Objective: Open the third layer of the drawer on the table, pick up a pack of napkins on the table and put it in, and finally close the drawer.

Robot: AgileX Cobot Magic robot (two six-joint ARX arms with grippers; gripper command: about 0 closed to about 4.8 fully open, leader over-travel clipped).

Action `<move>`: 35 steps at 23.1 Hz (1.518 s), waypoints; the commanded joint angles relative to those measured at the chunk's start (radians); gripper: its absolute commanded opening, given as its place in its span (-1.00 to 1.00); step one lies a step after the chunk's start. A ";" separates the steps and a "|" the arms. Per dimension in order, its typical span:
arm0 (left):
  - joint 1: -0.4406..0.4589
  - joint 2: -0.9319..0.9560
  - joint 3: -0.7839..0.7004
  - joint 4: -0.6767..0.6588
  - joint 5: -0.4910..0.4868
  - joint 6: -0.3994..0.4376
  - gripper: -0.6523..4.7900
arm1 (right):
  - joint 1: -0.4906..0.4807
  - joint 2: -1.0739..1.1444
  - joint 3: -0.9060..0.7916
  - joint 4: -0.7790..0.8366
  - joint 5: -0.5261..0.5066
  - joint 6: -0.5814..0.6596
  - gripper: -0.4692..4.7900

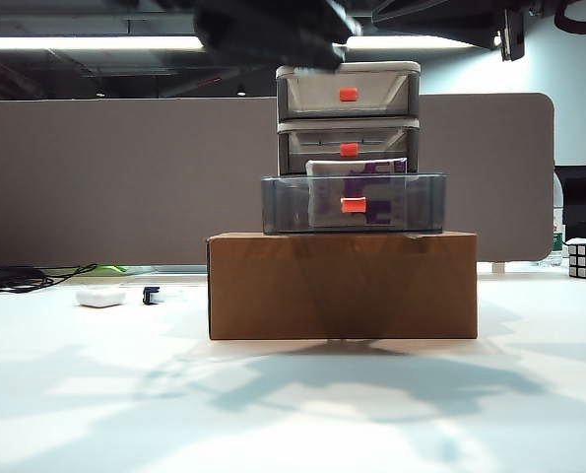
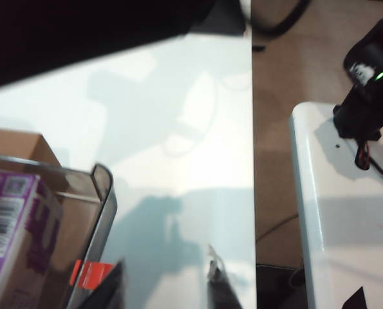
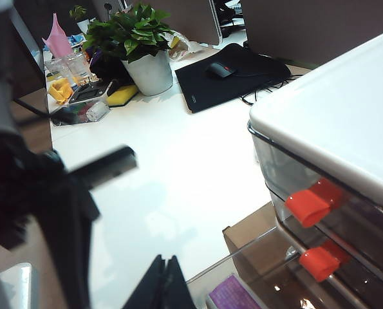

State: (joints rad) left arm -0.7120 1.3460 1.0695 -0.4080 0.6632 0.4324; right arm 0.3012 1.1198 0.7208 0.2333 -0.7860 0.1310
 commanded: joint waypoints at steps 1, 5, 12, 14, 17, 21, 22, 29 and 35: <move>0.017 0.050 0.002 0.018 0.005 0.000 -0.21 | 0.000 -0.006 0.006 0.010 0.000 -0.006 -0.84; 0.017 0.099 0.002 0.084 -0.002 0.000 -0.21 | 0.000 -0.006 0.006 0.010 0.002 -0.028 -0.84; 0.032 0.148 0.002 0.156 -0.046 -0.025 -0.21 | -0.004 -0.010 0.006 0.041 0.003 -0.031 -0.84; 0.042 0.153 0.002 0.170 -0.069 -0.024 -0.21 | -0.011 -0.013 0.007 0.052 0.006 -0.031 -0.84; 0.045 0.167 0.002 0.201 -0.085 -0.026 -0.21 | -0.024 -0.013 0.007 0.063 0.005 -0.031 -0.84; 0.053 0.197 0.002 0.226 -0.093 -0.049 -0.21 | -0.037 -0.013 0.007 0.063 0.003 -0.031 -0.84; 0.053 0.201 0.002 0.230 -0.097 -0.048 -0.21 | -0.043 -0.013 0.007 0.063 0.002 -0.031 -0.84; 0.053 0.214 0.002 0.344 -0.222 -0.048 -0.21 | -0.051 -0.013 0.007 0.064 0.002 -0.031 -0.84; 0.053 0.101 0.002 0.143 -0.097 -0.108 -0.24 | -0.051 0.014 0.079 0.098 0.029 -0.030 -0.84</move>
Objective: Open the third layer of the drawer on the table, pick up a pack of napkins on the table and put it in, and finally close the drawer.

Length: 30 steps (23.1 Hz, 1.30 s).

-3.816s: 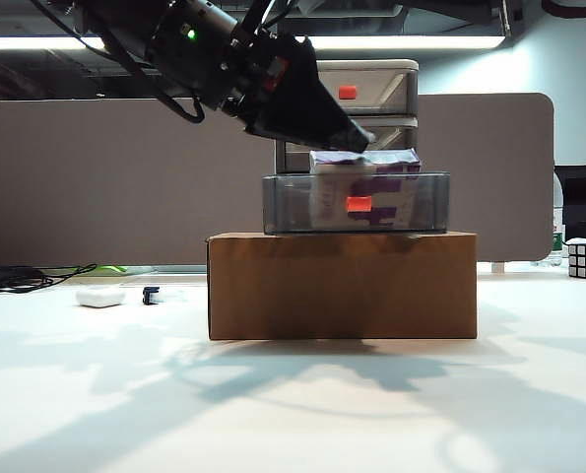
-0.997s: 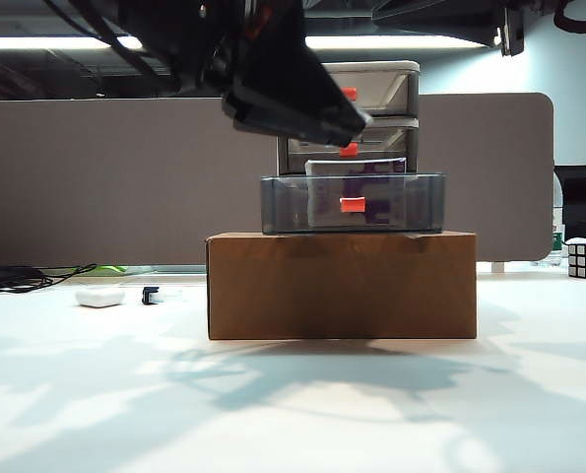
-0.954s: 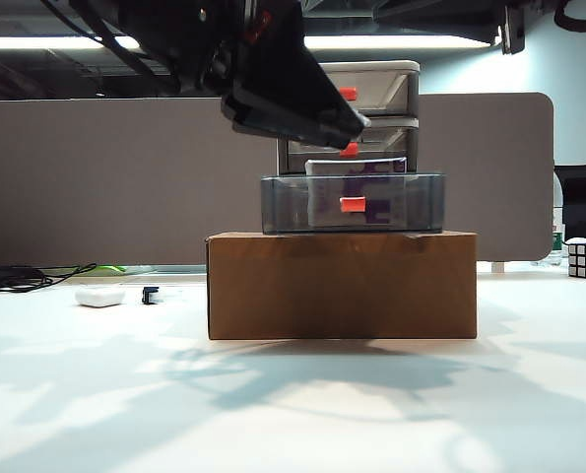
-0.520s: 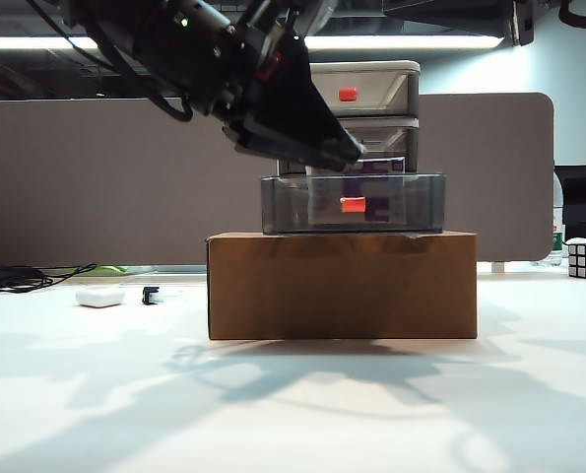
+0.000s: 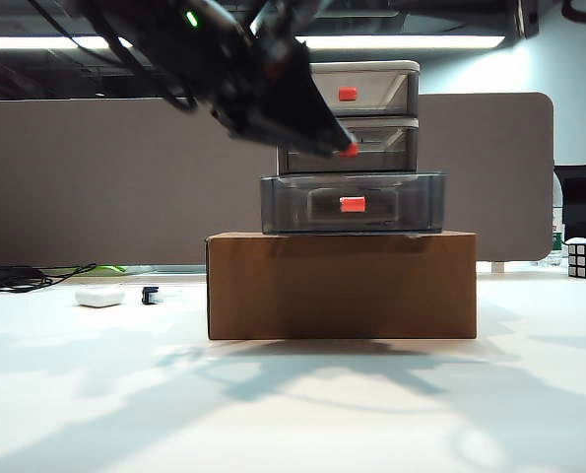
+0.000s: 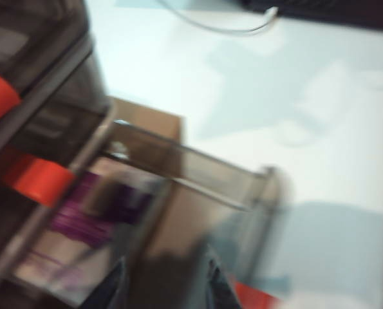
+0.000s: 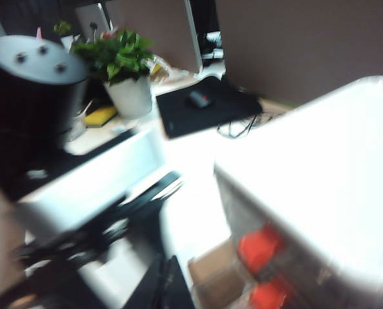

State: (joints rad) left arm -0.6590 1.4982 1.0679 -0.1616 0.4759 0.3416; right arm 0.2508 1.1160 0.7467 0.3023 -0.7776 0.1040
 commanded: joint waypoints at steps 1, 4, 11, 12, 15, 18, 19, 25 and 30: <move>0.000 -0.084 0.003 -0.190 0.160 -0.017 -0.24 | 0.000 0.067 0.110 0.029 0.020 -0.003 -0.84; 0.000 -0.098 0.003 -0.309 0.274 -0.004 -0.26 | 0.003 0.180 0.222 0.026 0.017 -0.003 -0.84; 0.000 -0.013 0.001 -0.380 0.145 0.051 -0.35 | 0.008 0.495 0.553 -0.021 0.020 -0.003 -0.84; 0.000 0.003 0.001 -0.378 0.136 0.050 -0.35 | 0.008 0.517 0.576 -0.027 0.019 -0.002 -0.84; 0.000 0.060 0.001 -0.365 0.126 0.051 -0.35 | 0.009 0.570 0.615 -0.037 0.021 -0.003 -0.84; 0.000 0.086 0.001 -0.333 0.122 0.050 -0.36 | 0.009 0.582 0.615 -0.053 0.036 -0.005 -0.84; 0.000 0.088 0.001 -0.321 0.122 0.050 -0.36 | 0.009 0.582 0.615 -0.068 0.048 -0.013 -0.84; 0.000 0.088 0.001 -0.248 0.101 0.046 -0.59 | 0.009 0.582 0.614 -0.166 0.072 -0.084 -0.84; 0.000 0.088 0.001 -0.208 0.050 0.043 -0.73 | 0.009 0.582 0.614 -0.176 0.073 -0.101 -0.84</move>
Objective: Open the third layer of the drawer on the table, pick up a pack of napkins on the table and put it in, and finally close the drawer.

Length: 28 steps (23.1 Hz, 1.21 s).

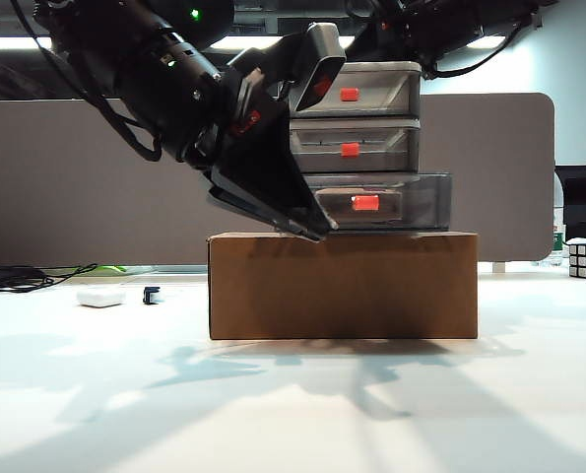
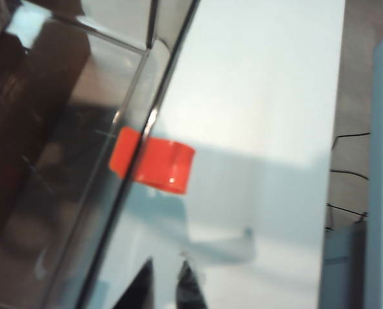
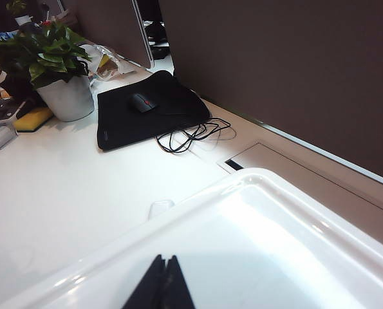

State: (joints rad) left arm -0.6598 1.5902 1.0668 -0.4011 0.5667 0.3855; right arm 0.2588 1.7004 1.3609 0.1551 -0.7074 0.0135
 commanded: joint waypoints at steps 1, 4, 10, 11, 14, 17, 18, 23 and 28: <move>0.000 -0.004 0.002 0.044 -0.068 -0.001 -0.77 | 0.001 -0.002 0.000 -0.040 0.004 -0.016 -0.84; 0.000 -0.004 0.002 0.103 -0.112 -0.001 -0.77 | 0.001 -0.002 0.000 -0.064 0.010 -0.019 -0.84; 0.001 -0.004 0.002 0.256 -0.205 -0.027 -0.77 | 0.001 -0.002 0.000 -0.067 0.010 -0.019 -0.84; 0.001 -0.004 0.002 0.270 -0.217 -0.027 -0.77 | 0.001 -0.002 0.000 -0.068 0.010 -0.020 -0.84; 0.000 -0.004 0.002 0.316 -0.261 -0.041 -0.77 | 0.001 -0.002 0.000 -0.071 0.010 -0.023 -0.84; 0.000 -0.001 0.002 0.340 -0.290 -0.050 -0.77 | 0.001 -0.002 0.000 -0.072 0.010 -0.023 -0.84; 0.000 0.000 0.002 0.343 -0.297 -0.051 -0.77 | 0.001 -0.002 0.000 -0.072 0.010 -0.023 -0.84; 0.000 0.019 0.002 0.352 -0.306 -0.054 -0.77 | 0.001 -0.002 0.000 -0.076 0.009 -0.026 -0.84; 0.000 0.046 0.002 0.392 -0.367 -0.090 -0.77 | 0.001 -0.002 -0.001 -0.078 0.009 -0.035 -0.84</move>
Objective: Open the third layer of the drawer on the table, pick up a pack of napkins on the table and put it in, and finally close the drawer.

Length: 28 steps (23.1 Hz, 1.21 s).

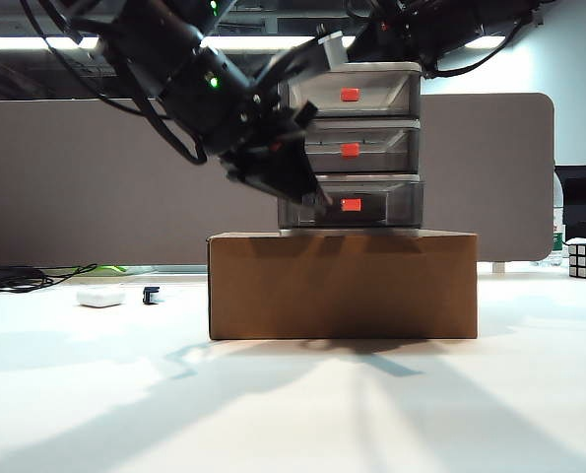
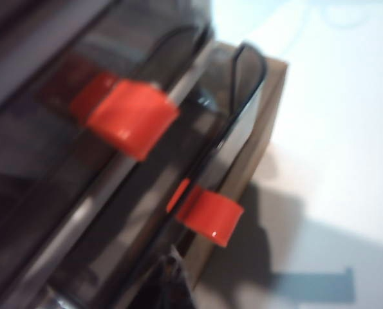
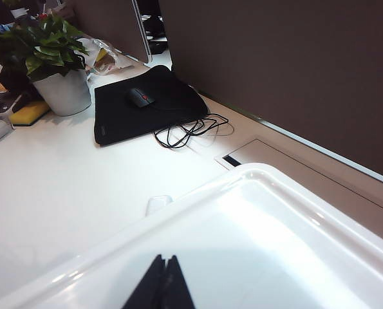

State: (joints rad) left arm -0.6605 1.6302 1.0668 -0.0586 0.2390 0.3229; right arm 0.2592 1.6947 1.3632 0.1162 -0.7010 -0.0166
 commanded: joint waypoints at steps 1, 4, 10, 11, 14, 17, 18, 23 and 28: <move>0.001 0.009 0.002 0.060 -0.042 -0.031 -0.77 | 0.001 0.003 -0.003 -0.042 0.003 -0.007 -0.84; 0.001 0.012 0.001 0.095 -0.057 -0.047 -0.77 | 0.001 0.003 -0.003 -0.051 0.003 -0.011 -0.84; 0.000 0.014 0.001 0.137 -0.116 -0.050 -0.77 | 0.001 0.003 -0.003 -0.067 0.003 -0.026 -0.84; 0.000 0.014 0.001 0.138 -0.131 -0.050 -0.77 | 0.001 0.003 -0.003 -0.067 0.004 -0.034 -0.84; 0.000 0.014 0.001 0.135 -0.130 -0.050 -0.77 | 0.001 0.003 -0.003 -0.067 0.004 -0.034 -0.84; -0.006 0.013 0.001 0.116 -0.117 -0.050 -0.77 | 0.001 0.003 -0.003 -0.062 0.003 -0.038 -0.84; -0.013 0.007 0.001 0.097 -0.104 -0.050 -0.77 | 0.001 0.003 -0.003 -0.055 0.000 -0.040 -0.84; -0.057 -0.108 -0.063 0.031 -0.060 -0.019 -0.77 | 0.001 -0.040 -0.001 -0.014 -0.037 -0.039 -0.84; -0.067 -0.352 -0.204 0.026 -0.063 -0.022 -0.77 | 0.000 -0.168 -0.004 -0.109 0.020 -0.096 -0.84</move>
State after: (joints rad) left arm -0.7357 1.3437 0.8936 -0.0326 0.1833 0.2993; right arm 0.2592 1.5692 1.3544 0.0387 -0.7010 -0.0750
